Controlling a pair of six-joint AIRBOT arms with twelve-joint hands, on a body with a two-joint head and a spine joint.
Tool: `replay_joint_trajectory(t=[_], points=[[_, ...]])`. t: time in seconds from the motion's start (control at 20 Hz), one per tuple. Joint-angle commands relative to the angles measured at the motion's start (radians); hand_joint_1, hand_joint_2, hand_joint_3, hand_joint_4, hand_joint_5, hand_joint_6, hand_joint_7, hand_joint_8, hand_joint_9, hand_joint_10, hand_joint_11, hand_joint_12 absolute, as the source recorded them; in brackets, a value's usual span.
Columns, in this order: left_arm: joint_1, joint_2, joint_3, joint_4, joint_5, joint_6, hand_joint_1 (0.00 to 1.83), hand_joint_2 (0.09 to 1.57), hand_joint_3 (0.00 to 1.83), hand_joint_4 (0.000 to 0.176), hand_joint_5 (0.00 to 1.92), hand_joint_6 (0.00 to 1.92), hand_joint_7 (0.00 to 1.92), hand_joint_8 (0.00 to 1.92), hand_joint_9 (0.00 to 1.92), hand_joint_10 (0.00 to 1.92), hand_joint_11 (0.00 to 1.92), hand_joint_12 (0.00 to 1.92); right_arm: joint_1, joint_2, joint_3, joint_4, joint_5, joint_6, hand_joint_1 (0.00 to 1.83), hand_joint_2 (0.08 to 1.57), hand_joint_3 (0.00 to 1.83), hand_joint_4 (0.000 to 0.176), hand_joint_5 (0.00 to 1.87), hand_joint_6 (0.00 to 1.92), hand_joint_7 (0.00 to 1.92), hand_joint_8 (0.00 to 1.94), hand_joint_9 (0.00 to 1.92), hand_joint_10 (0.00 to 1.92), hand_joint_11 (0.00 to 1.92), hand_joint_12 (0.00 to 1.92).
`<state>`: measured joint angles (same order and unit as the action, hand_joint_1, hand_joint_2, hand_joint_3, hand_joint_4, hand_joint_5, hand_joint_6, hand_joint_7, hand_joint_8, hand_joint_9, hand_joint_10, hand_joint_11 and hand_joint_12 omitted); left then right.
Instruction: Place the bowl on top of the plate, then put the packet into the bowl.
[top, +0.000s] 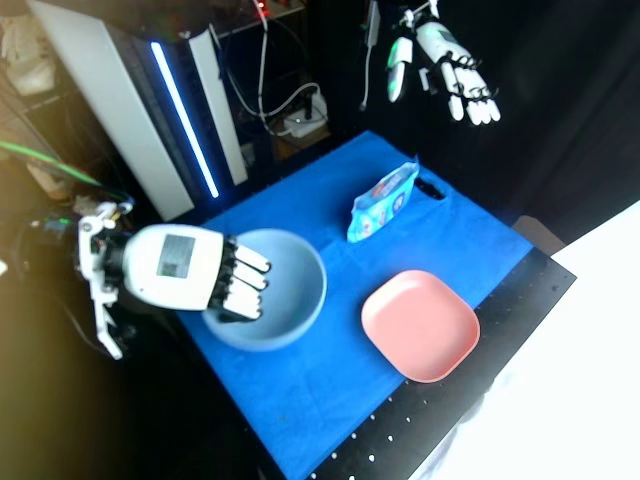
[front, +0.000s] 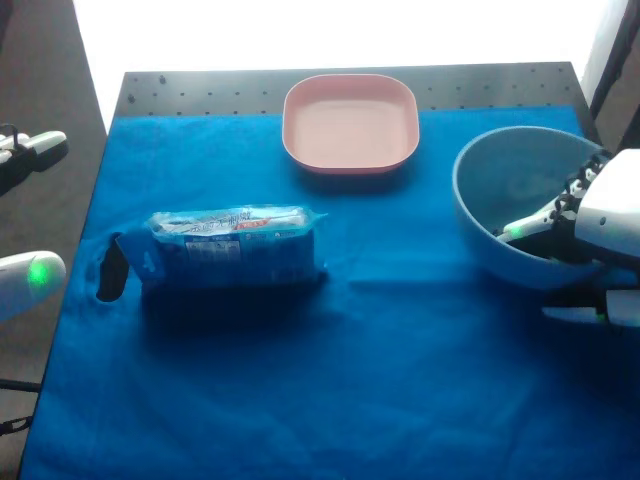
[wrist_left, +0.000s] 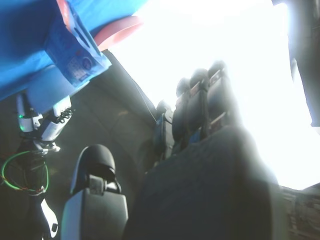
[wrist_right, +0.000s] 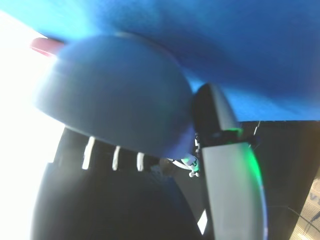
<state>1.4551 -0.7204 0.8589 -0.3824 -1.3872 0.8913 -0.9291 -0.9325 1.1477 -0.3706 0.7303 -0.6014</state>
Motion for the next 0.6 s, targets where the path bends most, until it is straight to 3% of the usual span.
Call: replay_joint_trajectory(t=[0.0, 0.1, 0.35, 0.55], points=[[-0.004, -0.003, 0.006, -0.009, -0.124, -0.006, 0.18, 1.2, 0.0, 0.176, 0.15, 0.0, 0.15, 0.0, 0.1, 0.0, 0.01, 0.01, 0.021, -0.003, 0.002, 0.021, 0.1, 0.003, 1.2, 1.29, 0.0, 0.175, 0.99, 1.92, 1.33, 1.94, 1.45, 1.92, 1.43, 1.92], [-0.004, -0.003, 0.006, -0.009, -0.124, -0.006, 0.16, 1.2, 0.0, 0.175, 0.15, 0.0, 0.14, 0.0, 0.1, 0.0, 0.01, 0.01, 0.031, -0.003, 0.004, 0.012, 0.1, 0.003, 1.39, 1.23, 0.0, 0.176, 1.05, 1.92, 1.43, 1.94, 1.56, 1.92, 1.58, 1.92], [-0.004, -0.004, 0.006, -0.009, -0.123, -0.006, 0.16, 1.2, 0.0, 0.176, 0.14, 0.0, 0.14, 0.0, 0.1, 0.0, 0.01, 0.01, 0.068, -0.003, 0.005, -0.02, 0.1, 0.002, 1.19, 1.28, 0.0, 0.176, 1.03, 1.92, 1.46, 1.94, 1.59, 1.92, 1.64, 1.92], [-0.003, -0.005, 0.007, -0.009, -0.123, -0.006, 0.16, 1.2, 0.0, 0.176, 0.14, 0.0, 0.13, 0.0, 0.1, 0.0, 0.03, 0.02, 0.123, -0.003, 0.007, -0.051, 0.1, 0.001, 1.21, 1.25, 0.0, 0.176, 0.95, 1.92, 1.35, 1.94, 1.5, 1.92, 1.59, 1.92]])
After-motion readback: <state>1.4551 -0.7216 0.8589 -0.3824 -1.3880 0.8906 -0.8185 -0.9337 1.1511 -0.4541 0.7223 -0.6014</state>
